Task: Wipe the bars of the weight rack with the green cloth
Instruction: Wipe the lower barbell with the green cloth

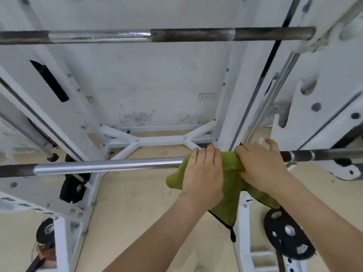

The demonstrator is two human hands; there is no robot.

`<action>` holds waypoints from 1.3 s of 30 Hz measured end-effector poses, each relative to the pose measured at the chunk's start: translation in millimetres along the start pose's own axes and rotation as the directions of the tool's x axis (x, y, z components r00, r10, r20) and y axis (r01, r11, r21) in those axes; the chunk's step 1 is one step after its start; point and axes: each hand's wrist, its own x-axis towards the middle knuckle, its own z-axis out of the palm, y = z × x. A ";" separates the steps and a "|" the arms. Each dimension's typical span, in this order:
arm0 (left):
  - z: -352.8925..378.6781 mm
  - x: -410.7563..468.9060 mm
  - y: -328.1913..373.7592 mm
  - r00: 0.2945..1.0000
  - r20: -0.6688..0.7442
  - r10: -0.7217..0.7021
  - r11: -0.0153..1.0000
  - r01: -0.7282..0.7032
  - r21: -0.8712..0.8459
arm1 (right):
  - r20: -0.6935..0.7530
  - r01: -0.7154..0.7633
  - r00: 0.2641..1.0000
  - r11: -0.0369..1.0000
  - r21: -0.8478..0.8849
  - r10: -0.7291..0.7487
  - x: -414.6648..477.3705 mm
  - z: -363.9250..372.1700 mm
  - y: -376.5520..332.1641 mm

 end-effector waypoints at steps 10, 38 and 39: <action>-2.2 -8.2 -56.7 0.996 -0.073 -0.047 0.989 0.057 0.137 | -0.221 0.223 0.957 0.964 0.146 -0.188 -0.2 6.6 -54.3; -22.9 22.5 -39.6 0.974 0.165 0.153 0.988 -0.156 0.008 | -0.319 -0.005 0.946 0.988 0.155 0.055 3.3 26.7 -66.1; -25.6 19.1 -44.6 0.977 0.159 0.141 0.990 -0.138 -0.030 | -0.356 0.023 0.934 0.988 0.154 0.034 9.7 25.7 -66.2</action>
